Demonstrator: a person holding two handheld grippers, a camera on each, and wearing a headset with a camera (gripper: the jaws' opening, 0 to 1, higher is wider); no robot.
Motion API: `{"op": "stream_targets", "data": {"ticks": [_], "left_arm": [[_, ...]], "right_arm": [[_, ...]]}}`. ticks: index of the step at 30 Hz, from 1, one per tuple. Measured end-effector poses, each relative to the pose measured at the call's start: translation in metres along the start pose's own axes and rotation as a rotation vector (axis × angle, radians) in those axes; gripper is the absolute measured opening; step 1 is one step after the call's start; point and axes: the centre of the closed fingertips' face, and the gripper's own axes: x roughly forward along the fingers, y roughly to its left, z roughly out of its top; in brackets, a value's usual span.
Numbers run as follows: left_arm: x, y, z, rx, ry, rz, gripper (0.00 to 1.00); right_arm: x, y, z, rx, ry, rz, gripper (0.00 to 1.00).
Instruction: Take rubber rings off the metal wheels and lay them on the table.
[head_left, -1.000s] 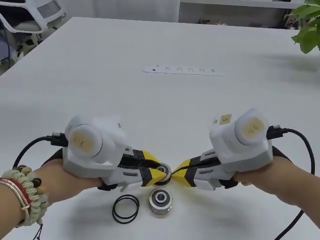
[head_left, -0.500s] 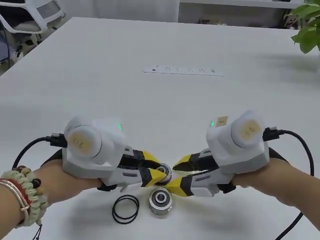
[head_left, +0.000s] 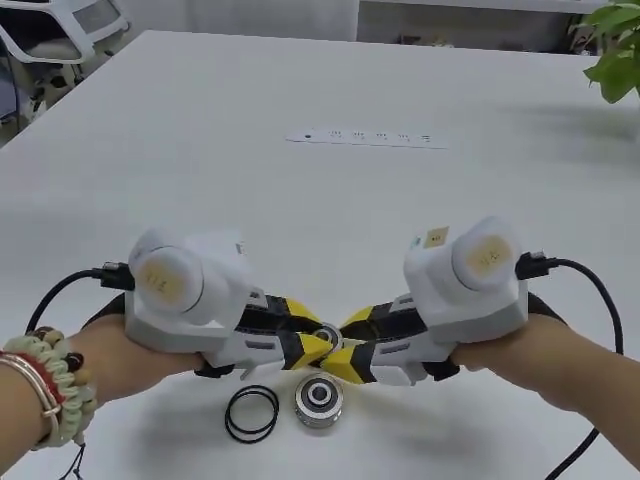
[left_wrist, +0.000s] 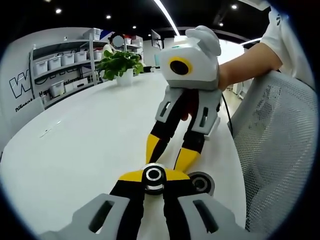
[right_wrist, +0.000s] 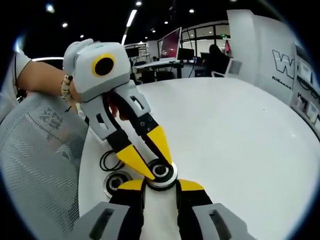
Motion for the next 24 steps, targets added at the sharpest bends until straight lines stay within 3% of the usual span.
{"op": "stream_targets", "data": {"ticks": [10, 11, 12, 13, 18, 23, 24], "left_arm": [[-0.0006, 0.0019, -0.0004, -0.012, 0.002, 0.008, 0.08], [-0.0008, 0.0025, -0.0005, -0.013, 0.003, 0.010, 0.08], [-0.0010, 0.0024, -0.0007, -0.017, 0.002, 0.008, 0.08], [-0.0010, 0.0027, -0.0008, -0.017, 0.002, 0.009, 0.08], [-0.0008, 0.0028, -0.0007, -0.020, 0.002, 0.010, 0.08], [-0.0008, 0.0027, -0.0007, -0.022, 0.002, 0.011, 0.08], [-0.0008, 0.0027, -0.0007, -0.022, 0.002, 0.011, 0.08]], "right_arm": [[-0.0059, 0.0008, -0.0051, 0.000, 0.010, 0.014, 0.09], [-0.0061, -0.0001, -0.0058, -0.007, 0.015, 0.010, 0.04], [-0.0075, -0.0084, -0.0082, -0.045, 0.032, -0.033, 0.00], [-0.0067, -0.0026, -0.0061, -0.024, 0.018, -0.001, 0.00], [-0.0046, -0.0038, -0.0062, -0.031, 0.028, -0.013, 0.00], [-0.0045, -0.0056, -0.0069, 0.028, 0.049, -0.014, 0.00], [-0.0050, -0.0054, -0.0083, 0.077, 0.069, -0.022, 0.00]]}}
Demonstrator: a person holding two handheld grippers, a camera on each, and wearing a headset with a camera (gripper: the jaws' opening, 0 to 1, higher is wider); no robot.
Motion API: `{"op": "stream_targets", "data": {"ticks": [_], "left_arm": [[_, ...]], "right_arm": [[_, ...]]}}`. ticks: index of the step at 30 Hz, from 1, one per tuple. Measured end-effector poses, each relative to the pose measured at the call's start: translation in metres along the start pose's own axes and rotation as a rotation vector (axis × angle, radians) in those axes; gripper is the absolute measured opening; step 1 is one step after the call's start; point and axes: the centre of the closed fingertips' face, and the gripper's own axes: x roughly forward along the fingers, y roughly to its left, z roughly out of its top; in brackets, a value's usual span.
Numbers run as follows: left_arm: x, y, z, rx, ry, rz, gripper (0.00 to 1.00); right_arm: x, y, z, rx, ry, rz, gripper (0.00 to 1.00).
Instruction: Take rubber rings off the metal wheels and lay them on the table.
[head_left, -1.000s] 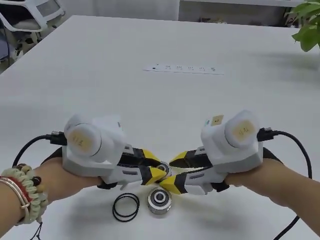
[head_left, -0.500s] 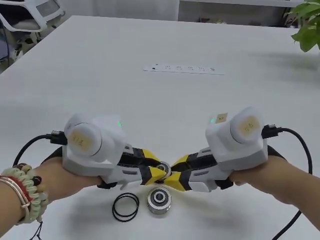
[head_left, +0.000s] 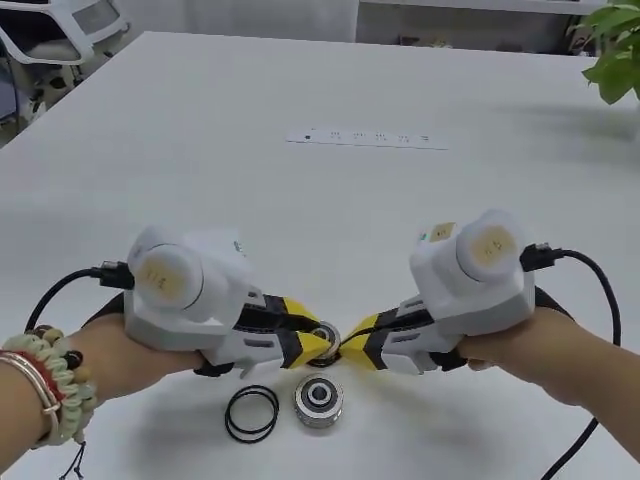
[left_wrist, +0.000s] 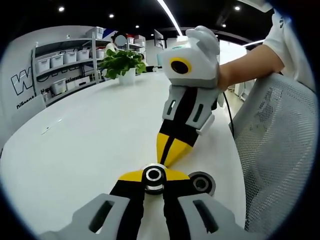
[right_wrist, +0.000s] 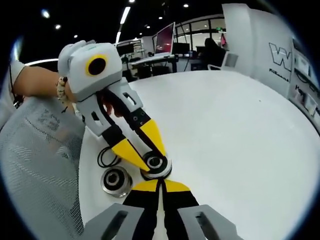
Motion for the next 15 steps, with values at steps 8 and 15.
{"op": "stream_targets", "data": {"ticks": [8, 15], "left_arm": [[0.0005, -0.0006, 0.0002, 0.004, -0.001, 0.001, 0.08], [0.0001, -0.0010, 0.0002, 0.007, -0.007, -0.003, 0.08]], "right_arm": [[-0.0006, -0.0031, -0.0009, 0.107, 0.031, -0.028, 0.00], [-0.0053, -0.0085, 0.0031, 0.323, -0.038, -0.002, 0.00]]}}
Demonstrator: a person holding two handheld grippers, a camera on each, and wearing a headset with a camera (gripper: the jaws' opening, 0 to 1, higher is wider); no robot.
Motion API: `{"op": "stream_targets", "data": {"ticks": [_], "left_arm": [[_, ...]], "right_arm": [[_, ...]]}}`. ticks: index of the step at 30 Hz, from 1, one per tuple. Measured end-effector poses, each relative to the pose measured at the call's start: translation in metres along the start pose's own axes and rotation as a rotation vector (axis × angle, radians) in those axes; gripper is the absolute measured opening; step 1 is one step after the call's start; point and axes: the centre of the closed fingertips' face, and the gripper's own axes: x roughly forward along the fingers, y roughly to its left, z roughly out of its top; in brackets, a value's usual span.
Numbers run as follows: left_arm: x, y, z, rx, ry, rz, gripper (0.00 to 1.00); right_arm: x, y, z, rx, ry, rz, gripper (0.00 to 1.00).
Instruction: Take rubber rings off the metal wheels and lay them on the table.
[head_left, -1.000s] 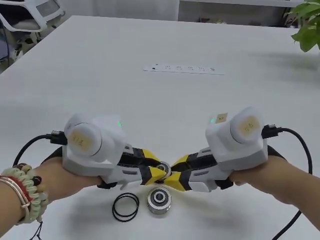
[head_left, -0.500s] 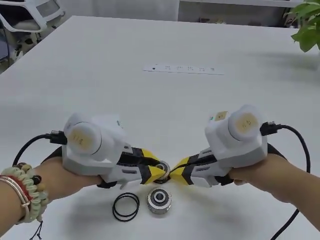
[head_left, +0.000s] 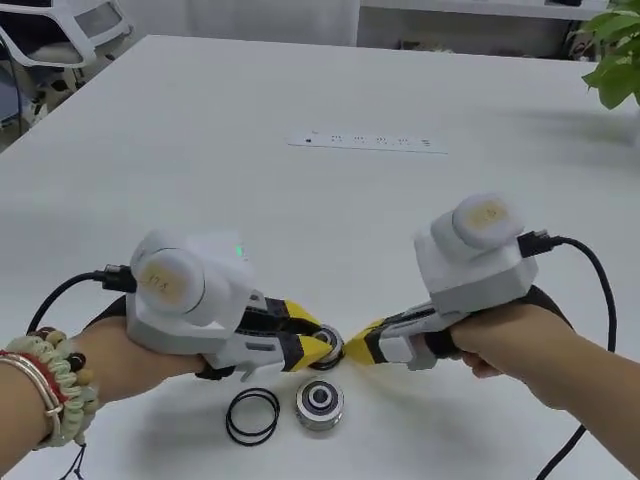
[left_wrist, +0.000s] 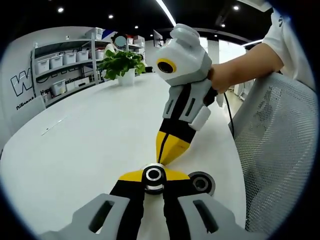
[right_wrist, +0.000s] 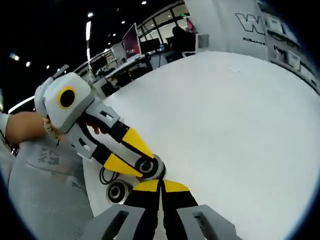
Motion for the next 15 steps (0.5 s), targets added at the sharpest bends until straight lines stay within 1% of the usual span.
{"op": "stream_targets", "data": {"ticks": [3, 4, 6, 8, 9, 10, 15], "left_arm": [[0.000, 0.000, 0.000, 0.000, -0.003, -0.001, 0.08], [0.000, 0.000, 0.000, 0.001, -0.003, -0.001, 0.08], [0.000, 0.000, 0.000, 0.006, -0.002, 0.000, 0.08], [0.001, -0.001, 0.001, 0.012, 0.008, 0.002, 0.08], [0.001, -0.001, 0.001, 0.015, 0.011, 0.004, 0.08], [0.001, -0.001, 0.001, 0.021, 0.014, 0.005, 0.08], [0.001, -0.001, 0.001, 0.028, 0.014, 0.006, 0.08]], "right_arm": [[-0.003, 0.001, 0.004, 0.076, -0.037, 0.029, 0.00], [-0.004, 0.001, 0.005, 0.088, -0.047, 0.037, 0.00], [-0.004, 0.004, 0.006, 0.107, -0.046, 0.047, 0.00], [-0.004, 0.008, 0.008, 0.108, -0.044, 0.048, 0.00], [-0.004, 0.009, 0.008, 0.079, -0.034, 0.038, 0.00], [-0.004, 0.009, 0.008, 0.075, -0.034, 0.036, 0.00], [-0.004, 0.011, 0.010, 0.081, -0.040, 0.044, 0.00]]}}
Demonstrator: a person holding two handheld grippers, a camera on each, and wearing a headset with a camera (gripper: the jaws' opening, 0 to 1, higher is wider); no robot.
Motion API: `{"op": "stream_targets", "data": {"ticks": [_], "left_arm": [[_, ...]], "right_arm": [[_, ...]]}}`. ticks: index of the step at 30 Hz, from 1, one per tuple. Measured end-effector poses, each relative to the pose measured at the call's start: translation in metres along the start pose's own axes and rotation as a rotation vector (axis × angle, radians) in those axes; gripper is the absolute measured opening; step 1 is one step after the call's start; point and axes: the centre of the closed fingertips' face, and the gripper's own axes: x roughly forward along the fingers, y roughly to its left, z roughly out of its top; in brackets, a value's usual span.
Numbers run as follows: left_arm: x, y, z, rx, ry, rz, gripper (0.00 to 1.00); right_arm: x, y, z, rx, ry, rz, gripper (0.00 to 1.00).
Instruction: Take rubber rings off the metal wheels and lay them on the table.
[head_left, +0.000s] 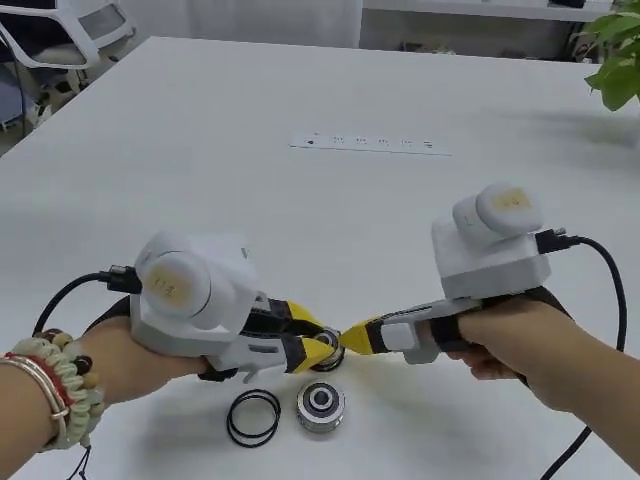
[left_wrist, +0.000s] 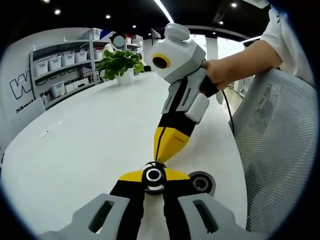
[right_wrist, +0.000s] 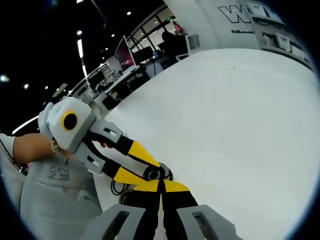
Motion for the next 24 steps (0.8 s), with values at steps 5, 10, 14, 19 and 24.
{"op": "stream_targets", "data": {"ticks": [5, 10, 14, 19, 24], "left_arm": [[0.000, 0.000, 0.000, 0.005, 0.000, 0.000, 0.08], [0.000, 0.000, 0.001, 0.001, -0.001, -0.001, 0.08], [0.000, 0.000, 0.000, 0.000, -0.002, -0.002, 0.08], [0.000, 0.000, 0.000, -0.002, -0.004, -0.003, 0.08], [0.000, 0.001, 0.000, -0.004, -0.006, -0.005, 0.08]], "right_arm": [[0.000, 0.004, 0.002, -0.011, -0.004, 0.007, 0.00], [0.000, 0.005, 0.003, -0.026, -0.005, 0.008, 0.00], [0.000, 0.006, 0.004, -0.032, -0.006, 0.008, 0.00], [0.001, 0.008, 0.005, -0.049, -0.004, 0.008, 0.00], [0.001, 0.016, 0.010, -0.063, -0.017, 0.027, 0.00]]}}
